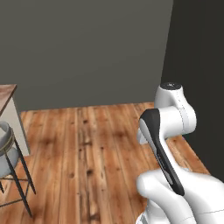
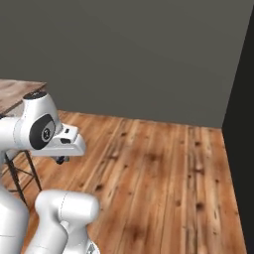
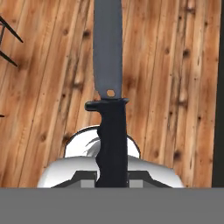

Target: Retrieve the butter from the fridge and place it on a plate on the dining table. Then retrieve the butter knife by the fridge and place it near the plate.

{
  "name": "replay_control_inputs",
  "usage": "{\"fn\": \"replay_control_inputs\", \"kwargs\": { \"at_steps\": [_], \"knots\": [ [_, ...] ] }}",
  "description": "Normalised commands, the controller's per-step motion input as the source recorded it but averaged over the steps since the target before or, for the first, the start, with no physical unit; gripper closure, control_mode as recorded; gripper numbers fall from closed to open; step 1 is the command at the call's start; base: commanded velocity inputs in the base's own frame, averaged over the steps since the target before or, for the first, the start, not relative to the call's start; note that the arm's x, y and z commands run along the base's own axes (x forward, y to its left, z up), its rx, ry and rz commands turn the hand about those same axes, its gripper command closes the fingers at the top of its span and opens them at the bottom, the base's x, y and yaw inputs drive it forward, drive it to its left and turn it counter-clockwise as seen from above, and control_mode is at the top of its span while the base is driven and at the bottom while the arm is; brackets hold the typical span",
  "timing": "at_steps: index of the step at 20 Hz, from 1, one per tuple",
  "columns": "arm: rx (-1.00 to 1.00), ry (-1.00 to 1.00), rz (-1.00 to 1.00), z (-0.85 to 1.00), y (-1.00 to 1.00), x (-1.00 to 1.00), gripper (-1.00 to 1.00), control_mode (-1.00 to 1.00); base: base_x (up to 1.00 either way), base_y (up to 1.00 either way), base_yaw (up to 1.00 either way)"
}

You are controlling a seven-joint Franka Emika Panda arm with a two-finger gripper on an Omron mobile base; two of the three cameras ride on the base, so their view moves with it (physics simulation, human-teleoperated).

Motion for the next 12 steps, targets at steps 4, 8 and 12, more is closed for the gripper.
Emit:
{"fn": "replay_control_inputs", "kwargs": {
  "at_steps": [4, 8, 12],
  "knots": [
    [0.0, 0.0, 0.0, 0.0, 0.0, 0.0, 1.0, 1.0, 1.0, 0.0, 0.3],
    [0.0, 0.0, 0.0, 0.0, 0.0, 0.0, 1.0, 1.0, 1.0, -0.1, 0.32],
    [0.0, 0.0, 0.0, 0.0, 0.0, 0.0, 1.0, 1.0, 1.0, -0.08, 0.35]
  ]
}}
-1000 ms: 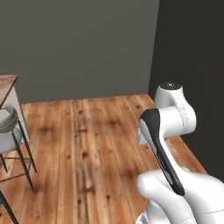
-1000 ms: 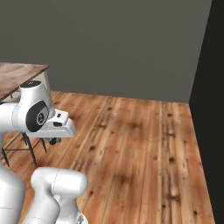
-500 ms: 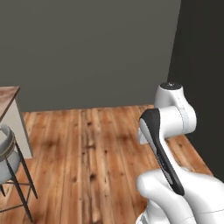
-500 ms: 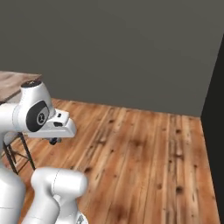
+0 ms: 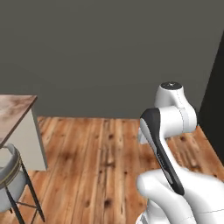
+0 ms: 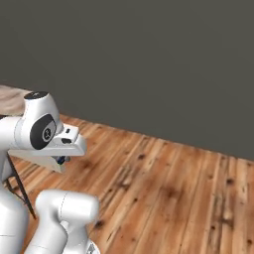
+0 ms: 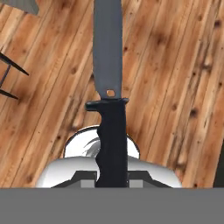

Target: Retrieve the butter from the fridge and place it on a plate on the dining table. Then retrieve the butter knife by the fridge and place it near the plate.

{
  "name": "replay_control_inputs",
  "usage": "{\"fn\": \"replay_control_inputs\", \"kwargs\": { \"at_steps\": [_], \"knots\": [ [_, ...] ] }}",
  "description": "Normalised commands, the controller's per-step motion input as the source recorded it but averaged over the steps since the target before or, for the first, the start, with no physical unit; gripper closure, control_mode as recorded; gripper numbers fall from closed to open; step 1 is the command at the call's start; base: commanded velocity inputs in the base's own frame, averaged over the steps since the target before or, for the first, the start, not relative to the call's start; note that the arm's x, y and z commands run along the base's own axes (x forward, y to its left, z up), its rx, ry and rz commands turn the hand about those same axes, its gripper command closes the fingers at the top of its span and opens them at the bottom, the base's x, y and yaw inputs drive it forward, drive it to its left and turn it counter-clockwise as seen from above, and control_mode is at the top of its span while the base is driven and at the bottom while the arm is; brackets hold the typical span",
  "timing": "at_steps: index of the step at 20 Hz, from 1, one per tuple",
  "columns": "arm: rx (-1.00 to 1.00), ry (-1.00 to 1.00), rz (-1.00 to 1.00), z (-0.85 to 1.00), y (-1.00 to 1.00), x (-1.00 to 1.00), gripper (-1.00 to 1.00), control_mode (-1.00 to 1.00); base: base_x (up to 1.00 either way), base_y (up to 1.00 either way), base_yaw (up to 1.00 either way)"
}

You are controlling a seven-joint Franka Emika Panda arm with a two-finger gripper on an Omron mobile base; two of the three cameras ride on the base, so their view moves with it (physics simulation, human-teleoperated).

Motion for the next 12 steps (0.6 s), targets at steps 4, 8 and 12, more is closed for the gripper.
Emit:
{"fn": "replay_control_inputs", "kwargs": {
  "at_steps": [4, 8, 12],
  "knots": [
    [0.0, 0.0, 0.0, 0.0, 0.0, 0.0, 1.0, 1.0, 1.0, -0.1, 0.41],
    [0.0, 0.0, 0.0, 0.0, 0.0, 0.0, 1.0, 1.0, 1.0, -0.1, 0.42],
    [0.0, 0.0, 0.0, 0.0, 0.0, 0.0, 1.0, 1.0, 1.0, -0.18, 0.42]
  ]
}}
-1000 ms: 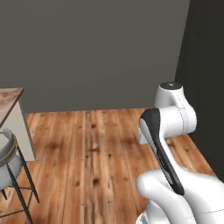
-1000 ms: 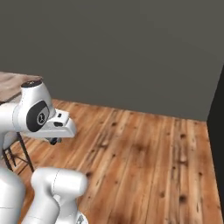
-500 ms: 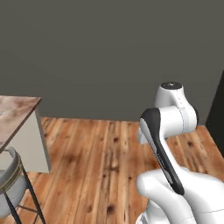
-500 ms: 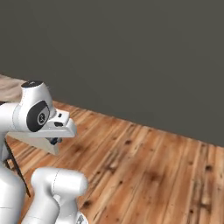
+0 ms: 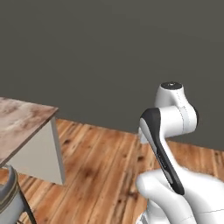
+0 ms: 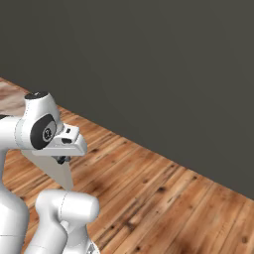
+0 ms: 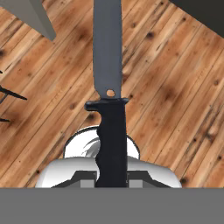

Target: Retrieve the butter from the fridge and place it on a plate on the dining table. Then retrieve the butter knife by the fridge and place it near the plate.

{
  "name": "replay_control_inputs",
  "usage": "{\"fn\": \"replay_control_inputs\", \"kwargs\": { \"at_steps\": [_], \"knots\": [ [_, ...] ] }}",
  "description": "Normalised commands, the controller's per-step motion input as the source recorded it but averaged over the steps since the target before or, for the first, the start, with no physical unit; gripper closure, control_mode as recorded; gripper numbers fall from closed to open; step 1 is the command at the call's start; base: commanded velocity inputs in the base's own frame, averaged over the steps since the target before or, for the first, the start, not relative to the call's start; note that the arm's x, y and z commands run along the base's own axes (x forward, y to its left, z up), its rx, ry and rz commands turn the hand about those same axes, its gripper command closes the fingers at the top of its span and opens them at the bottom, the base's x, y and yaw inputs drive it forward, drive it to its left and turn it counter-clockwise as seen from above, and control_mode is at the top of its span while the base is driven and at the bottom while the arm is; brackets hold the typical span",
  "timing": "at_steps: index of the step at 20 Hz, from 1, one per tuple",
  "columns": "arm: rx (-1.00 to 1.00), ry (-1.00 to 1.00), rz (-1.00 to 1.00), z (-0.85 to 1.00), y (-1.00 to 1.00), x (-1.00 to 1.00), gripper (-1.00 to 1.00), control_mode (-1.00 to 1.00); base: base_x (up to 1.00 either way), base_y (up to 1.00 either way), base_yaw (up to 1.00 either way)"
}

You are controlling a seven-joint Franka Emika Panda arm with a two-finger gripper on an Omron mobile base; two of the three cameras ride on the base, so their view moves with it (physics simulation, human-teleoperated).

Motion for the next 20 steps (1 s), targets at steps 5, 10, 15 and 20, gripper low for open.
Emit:
{"fn": "replay_control_inputs", "kwargs": {
  "at_steps": [5, 10, 15, 20],
  "knots": [
    [0.0, 0.0, 0.0, 0.0, 0.0, 0.0, 1.0, 1.0, 0.98, -0.55, 0.52],
    [0.0, 0.0, 0.0, 0.0, 0.0, 0.0, 1.0, 1.0, 0.7, -0.84, 0.59],
    [0.0, 0.0, 0.0, 0.0, 0.0, 0.0, 1.0, 1.0, 0.43, -0.86, 0.58],
    [0.0, 0.0, 0.0, 0.0, 0.0, 0.0, 1.0, 1.0, 0.54, -0.89, 0.54]
  ]
}}
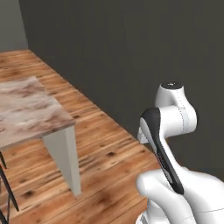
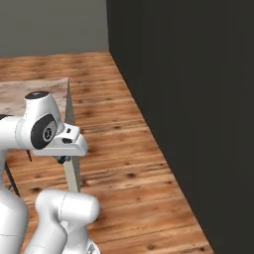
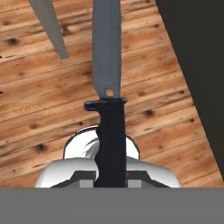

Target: Retrieve the butter from the fridge and place it on a plate on the dining table. Then retrieve the butter knife by the fridge and place it near the plate.

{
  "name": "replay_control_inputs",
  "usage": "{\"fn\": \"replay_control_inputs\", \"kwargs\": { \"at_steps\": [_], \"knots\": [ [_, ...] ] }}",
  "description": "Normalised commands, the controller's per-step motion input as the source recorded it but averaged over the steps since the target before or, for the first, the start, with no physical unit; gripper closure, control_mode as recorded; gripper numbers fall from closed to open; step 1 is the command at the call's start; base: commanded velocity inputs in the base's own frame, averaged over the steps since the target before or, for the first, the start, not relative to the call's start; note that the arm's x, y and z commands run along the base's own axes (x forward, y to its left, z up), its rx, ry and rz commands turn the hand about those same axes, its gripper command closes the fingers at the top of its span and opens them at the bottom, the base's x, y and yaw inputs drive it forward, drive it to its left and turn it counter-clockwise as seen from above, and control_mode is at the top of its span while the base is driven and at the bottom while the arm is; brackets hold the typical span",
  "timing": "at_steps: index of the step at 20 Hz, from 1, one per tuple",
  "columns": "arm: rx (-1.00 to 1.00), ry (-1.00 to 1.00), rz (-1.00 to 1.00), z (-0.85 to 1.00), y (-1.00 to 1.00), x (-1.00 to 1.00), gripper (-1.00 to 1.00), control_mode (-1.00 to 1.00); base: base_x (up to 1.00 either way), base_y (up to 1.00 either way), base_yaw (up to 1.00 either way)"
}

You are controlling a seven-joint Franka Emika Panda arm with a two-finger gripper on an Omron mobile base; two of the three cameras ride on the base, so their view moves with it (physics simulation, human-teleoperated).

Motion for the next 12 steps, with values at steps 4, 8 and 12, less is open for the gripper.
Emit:
{"fn": "replay_control_inputs", "kwargs": {
  "at_steps": [4, 8, 12],
  "knots": [
    [0.0, 0.0, 0.0, 0.0, 0.0, 0.0, 1.0, 1.0, 0.59, -0.68, 0.54],
    [0.0, 0.0, 0.0, 0.0, 0.0, 0.0, 1.0, 1.0, 0.61, -0.46, 0.53],
    [0.0, 0.0, 0.0, 0.0, 0.0, 0.0, 1.0, 1.0, 0.79, -0.39, 0.4]
  ]
}}
